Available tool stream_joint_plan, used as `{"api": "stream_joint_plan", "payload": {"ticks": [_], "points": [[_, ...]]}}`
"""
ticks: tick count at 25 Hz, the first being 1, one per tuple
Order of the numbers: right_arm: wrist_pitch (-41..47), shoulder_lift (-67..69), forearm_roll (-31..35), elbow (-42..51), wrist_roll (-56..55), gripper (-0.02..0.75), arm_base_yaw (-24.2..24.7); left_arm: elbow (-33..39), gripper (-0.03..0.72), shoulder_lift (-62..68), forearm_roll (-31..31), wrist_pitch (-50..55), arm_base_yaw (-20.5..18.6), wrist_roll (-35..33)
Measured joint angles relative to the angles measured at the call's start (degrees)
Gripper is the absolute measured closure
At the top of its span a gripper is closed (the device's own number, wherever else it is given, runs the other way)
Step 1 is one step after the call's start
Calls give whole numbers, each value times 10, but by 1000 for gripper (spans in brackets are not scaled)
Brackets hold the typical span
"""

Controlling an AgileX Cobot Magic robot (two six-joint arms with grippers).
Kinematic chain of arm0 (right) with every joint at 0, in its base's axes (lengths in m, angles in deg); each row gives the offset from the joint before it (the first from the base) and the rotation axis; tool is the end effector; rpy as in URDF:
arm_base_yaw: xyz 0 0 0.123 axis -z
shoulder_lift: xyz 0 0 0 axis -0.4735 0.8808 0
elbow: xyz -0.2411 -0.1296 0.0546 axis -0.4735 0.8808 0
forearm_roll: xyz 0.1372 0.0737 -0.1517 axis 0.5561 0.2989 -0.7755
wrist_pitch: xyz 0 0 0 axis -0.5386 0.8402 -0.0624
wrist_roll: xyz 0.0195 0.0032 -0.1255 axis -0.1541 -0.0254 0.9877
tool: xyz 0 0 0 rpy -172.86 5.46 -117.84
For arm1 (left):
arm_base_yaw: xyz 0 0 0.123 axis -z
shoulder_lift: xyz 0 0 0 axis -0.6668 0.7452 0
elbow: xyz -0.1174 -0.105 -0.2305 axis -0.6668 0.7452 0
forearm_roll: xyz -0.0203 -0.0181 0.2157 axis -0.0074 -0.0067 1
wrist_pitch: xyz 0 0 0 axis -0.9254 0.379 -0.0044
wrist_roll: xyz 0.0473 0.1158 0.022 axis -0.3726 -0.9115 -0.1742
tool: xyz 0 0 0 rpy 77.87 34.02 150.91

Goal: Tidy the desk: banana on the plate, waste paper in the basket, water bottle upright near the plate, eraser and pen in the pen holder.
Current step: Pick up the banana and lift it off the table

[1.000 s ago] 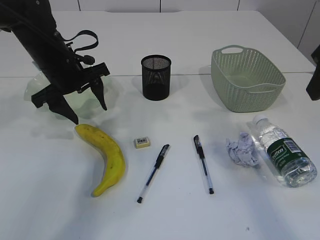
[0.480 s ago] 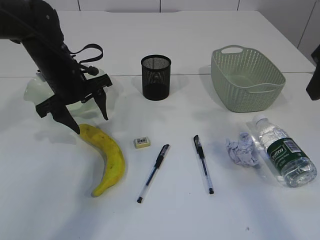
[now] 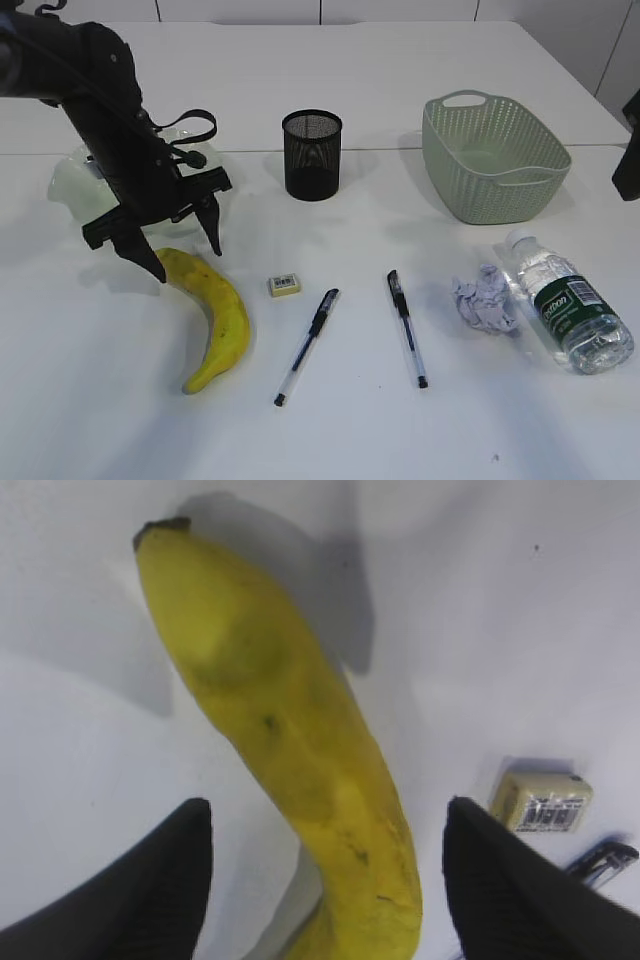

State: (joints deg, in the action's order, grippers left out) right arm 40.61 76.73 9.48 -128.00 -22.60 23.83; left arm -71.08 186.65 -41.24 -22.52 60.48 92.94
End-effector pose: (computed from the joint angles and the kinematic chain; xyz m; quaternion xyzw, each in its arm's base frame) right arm 0.2461 0.0271 0.3087 -0.0869 0.9819 0.0302 0.1658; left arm 0.3761 -0.1569 0.1425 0.2231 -0.9658 0.1321 0.0013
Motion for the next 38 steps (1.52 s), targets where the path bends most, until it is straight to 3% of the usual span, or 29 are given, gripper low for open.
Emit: {"api": "stream_joint_plan", "payload": {"ticks": [15, 30, 38], "points": [[0, 0, -1, 0, -1, 326, 0, 0, 183, 10, 12, -17, 3, 0], [0, 0, -1, 0, -1, 326, 0, 0, 183, 10, 28, -29, 43, 0], [0, 0, -1, 0, -1, 326, 0, 0, 183, 10, 53, 22, 58, 0]]}}
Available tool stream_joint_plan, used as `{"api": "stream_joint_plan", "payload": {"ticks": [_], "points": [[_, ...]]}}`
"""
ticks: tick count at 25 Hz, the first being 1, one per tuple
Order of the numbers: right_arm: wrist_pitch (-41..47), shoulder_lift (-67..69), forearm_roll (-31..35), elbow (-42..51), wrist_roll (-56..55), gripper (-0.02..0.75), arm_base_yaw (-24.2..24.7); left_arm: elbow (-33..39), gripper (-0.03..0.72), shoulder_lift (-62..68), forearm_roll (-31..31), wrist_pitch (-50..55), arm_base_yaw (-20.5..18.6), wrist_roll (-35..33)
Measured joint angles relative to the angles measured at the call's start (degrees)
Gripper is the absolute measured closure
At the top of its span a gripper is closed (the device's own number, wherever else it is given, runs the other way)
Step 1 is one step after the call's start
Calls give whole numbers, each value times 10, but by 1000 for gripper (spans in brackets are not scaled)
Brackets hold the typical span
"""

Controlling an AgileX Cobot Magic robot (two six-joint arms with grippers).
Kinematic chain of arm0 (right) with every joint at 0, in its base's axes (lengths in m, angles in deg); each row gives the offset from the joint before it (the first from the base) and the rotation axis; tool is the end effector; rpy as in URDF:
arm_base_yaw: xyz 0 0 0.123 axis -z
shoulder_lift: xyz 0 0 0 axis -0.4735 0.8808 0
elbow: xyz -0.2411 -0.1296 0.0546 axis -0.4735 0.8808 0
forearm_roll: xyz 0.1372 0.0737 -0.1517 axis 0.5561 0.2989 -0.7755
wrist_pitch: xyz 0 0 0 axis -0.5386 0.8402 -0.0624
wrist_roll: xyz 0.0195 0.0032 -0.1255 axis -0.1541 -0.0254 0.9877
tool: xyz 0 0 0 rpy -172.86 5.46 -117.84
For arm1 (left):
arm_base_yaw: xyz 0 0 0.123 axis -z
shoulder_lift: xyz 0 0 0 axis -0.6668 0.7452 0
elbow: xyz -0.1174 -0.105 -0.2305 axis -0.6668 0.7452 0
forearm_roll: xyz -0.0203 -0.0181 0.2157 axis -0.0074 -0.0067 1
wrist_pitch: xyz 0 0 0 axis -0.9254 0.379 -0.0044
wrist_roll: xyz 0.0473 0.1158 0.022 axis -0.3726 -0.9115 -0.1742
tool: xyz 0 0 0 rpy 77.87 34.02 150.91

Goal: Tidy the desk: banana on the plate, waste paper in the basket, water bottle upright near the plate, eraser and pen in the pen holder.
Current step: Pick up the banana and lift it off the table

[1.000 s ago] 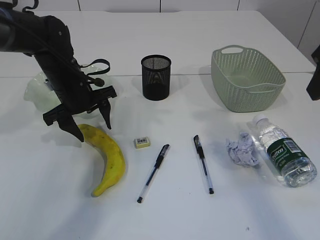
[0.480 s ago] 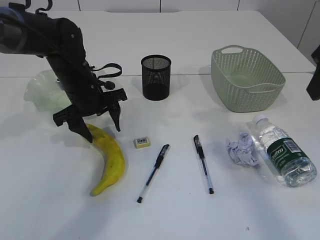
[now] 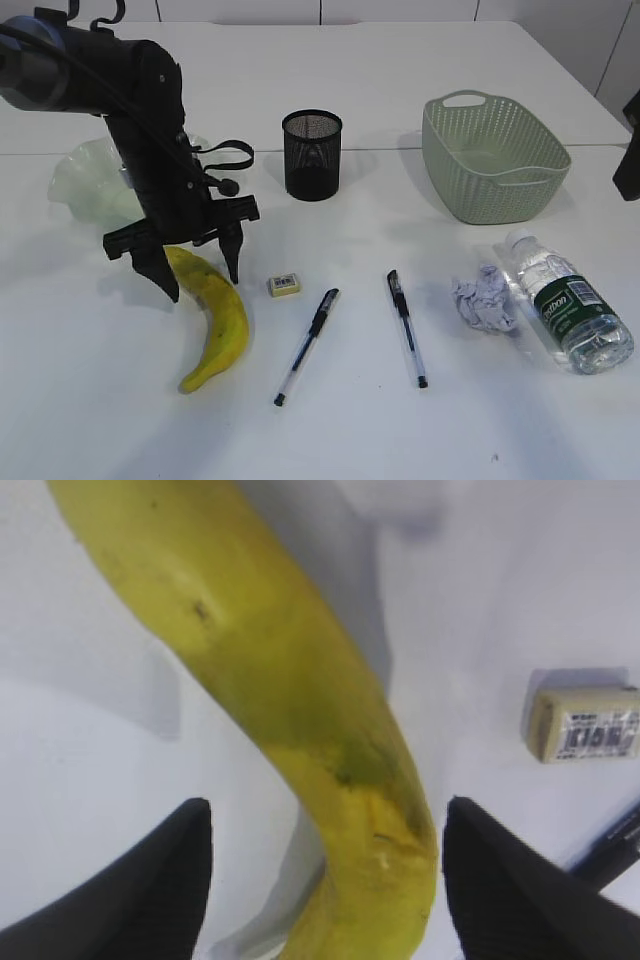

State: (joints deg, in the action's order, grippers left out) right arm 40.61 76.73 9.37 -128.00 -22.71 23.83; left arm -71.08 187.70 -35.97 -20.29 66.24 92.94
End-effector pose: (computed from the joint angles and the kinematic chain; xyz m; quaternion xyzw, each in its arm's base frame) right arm 0.2461 0.0268 0.3087 -0.0861 0.9820 0.0294 0.1658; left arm 0.3571 -0.1832 0.1328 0.1526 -0.9847 0.0833 0.0117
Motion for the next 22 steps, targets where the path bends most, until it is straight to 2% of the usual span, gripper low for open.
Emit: {"api": "stream_joint_plan", "payload": {"ticks": [22], "points": [[0, 0, 1, 0, 0, 326, 0, 0, 183, 0, 8, -12, 15, 0]]}}
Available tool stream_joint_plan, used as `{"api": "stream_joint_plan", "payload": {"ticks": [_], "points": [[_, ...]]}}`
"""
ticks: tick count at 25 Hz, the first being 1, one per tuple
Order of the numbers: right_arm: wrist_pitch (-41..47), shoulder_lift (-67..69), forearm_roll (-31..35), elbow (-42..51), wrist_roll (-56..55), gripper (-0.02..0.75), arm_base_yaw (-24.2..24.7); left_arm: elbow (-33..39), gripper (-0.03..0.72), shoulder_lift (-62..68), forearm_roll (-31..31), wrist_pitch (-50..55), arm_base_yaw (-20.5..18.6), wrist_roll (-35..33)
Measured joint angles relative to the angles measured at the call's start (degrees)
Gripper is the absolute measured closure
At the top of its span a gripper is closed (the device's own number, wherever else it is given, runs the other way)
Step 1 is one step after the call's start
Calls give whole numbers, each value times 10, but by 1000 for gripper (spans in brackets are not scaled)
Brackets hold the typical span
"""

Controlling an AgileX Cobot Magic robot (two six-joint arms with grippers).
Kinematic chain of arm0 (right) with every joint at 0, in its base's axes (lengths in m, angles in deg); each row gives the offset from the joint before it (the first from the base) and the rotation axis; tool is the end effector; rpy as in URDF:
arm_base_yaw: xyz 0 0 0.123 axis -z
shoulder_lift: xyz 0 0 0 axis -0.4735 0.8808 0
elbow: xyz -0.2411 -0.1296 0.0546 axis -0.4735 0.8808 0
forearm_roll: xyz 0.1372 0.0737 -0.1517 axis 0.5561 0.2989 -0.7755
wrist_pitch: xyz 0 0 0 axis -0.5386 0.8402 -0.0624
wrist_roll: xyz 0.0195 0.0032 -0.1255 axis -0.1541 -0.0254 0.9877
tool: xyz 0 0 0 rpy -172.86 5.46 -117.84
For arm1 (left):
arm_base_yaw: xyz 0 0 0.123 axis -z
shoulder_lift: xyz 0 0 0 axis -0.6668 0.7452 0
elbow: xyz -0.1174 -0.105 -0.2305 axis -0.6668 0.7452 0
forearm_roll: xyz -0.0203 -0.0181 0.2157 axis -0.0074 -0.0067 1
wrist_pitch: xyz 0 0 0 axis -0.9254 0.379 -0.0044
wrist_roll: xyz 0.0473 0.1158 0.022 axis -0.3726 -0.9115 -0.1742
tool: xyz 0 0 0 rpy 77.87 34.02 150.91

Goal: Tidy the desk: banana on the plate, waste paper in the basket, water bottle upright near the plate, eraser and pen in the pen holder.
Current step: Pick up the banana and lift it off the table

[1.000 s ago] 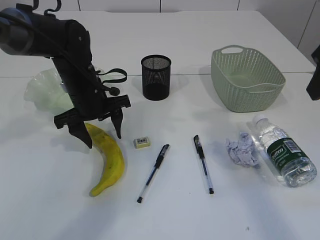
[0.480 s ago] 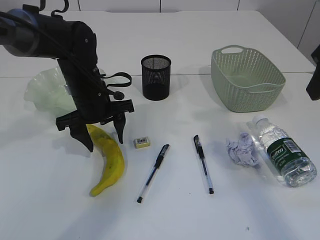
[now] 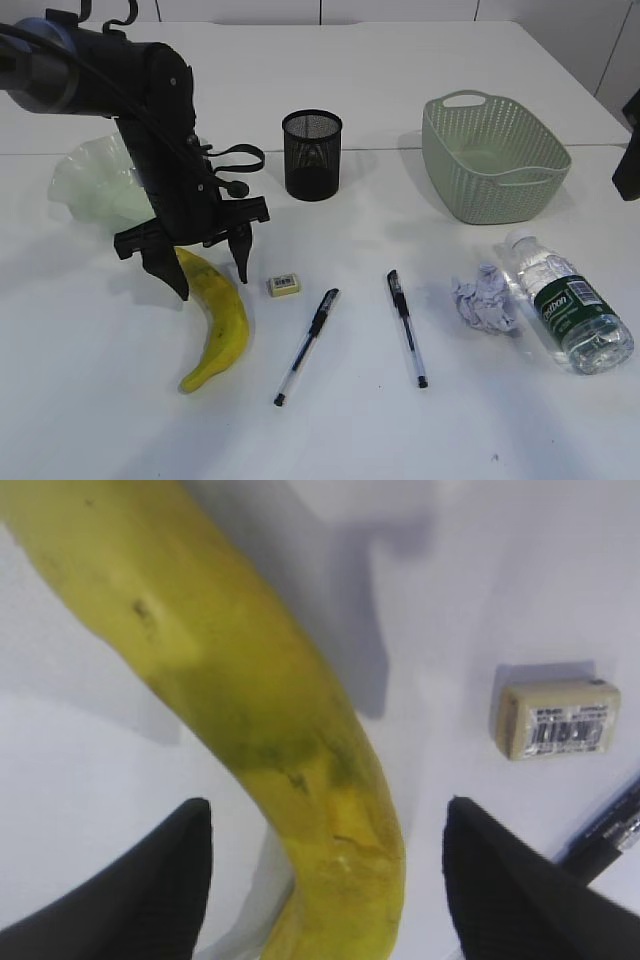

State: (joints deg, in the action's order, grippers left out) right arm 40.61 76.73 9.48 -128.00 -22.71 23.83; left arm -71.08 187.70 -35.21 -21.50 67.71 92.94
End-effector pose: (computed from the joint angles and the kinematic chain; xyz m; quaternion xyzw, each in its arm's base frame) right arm 0.2461 0.0271 0.3087 -0.0860 0.9819 0.0303 0.1658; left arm 0.3554 -0.1919 0.1327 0.1376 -0.9870 0.0834 0.0006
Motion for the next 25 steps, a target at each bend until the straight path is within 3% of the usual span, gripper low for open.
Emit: {"api": "stream_joint_plan", "payload": {"ticks": [25], "points": [[0, 0, 0, 0, 0, 326, 0, 0, 183, 0, 15, 0, 0, 0]]}}
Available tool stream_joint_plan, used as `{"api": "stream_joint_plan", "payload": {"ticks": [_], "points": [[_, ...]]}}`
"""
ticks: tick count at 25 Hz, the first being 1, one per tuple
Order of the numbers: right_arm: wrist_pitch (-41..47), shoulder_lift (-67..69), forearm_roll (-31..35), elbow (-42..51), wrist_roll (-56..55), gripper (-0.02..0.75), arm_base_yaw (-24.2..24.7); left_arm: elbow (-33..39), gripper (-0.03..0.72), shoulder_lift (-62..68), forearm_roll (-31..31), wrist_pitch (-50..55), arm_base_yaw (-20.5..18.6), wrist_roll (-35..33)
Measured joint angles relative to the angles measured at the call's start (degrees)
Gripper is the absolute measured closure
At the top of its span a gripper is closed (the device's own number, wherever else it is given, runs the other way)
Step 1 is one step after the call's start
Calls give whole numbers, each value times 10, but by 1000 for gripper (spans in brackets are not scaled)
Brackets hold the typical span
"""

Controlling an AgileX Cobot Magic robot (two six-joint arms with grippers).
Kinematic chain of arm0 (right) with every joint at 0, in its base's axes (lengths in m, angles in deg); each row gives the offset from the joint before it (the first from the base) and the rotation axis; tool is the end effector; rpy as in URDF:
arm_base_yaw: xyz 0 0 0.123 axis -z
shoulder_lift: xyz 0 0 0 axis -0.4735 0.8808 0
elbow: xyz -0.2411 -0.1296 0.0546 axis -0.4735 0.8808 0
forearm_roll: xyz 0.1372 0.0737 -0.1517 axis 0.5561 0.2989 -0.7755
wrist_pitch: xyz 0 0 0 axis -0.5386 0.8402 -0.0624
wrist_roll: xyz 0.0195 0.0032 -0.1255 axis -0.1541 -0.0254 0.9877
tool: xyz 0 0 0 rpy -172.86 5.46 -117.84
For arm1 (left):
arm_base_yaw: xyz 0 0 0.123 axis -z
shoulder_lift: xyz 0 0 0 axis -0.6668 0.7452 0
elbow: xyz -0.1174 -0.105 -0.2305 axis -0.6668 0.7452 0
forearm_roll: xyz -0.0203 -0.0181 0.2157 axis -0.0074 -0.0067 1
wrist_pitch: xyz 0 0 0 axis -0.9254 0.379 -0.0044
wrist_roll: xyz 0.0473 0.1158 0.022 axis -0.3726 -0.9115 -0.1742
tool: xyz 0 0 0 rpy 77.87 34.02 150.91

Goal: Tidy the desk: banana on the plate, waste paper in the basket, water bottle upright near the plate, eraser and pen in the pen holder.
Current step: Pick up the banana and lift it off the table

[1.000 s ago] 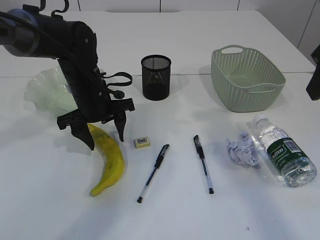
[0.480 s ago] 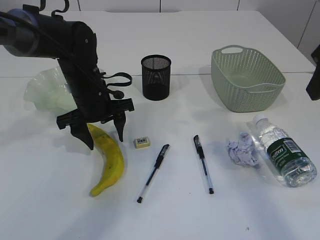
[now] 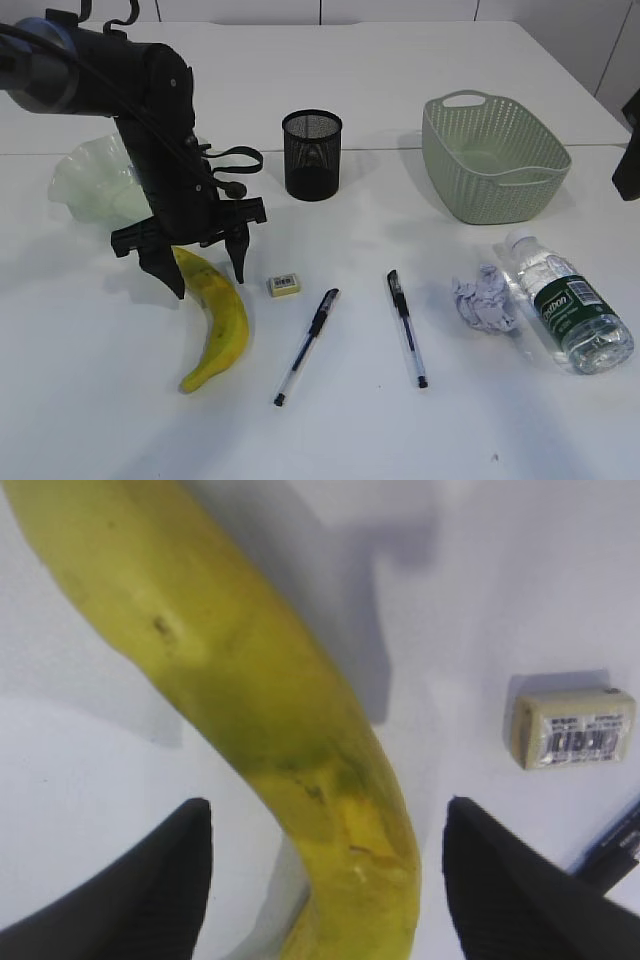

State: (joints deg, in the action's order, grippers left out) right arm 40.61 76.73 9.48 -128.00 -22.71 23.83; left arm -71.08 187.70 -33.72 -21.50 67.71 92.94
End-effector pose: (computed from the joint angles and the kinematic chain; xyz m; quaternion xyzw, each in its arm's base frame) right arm 0.2461 0.0271 0.3087 -0.0860 0.9819 0.0303 0.1658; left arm 0.3564 -0.1893 0.1323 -0.1316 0.9886 -0.0737 0.0054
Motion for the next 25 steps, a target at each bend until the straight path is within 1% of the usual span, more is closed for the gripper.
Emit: {"api": "stream_joint_plan", "payload": {"ticks": [7, 19, 21, 25], "points": [[0, 0, 0, 0, 0, 326, 0, 0, 183, 16, 1, 5, 0, -2], [0, 0, 0, 0, 0, 326, 0, 0, 185, 20, 1, 5, 3, -24], [0, 0, 0, 0, 0, 326, 0, 0, 200, 20, 1, 5, 3, -26], [0, 0, 0, 0, 0, 326, 0, 0, 276, 20, 1, 5, 3, -32]]}}
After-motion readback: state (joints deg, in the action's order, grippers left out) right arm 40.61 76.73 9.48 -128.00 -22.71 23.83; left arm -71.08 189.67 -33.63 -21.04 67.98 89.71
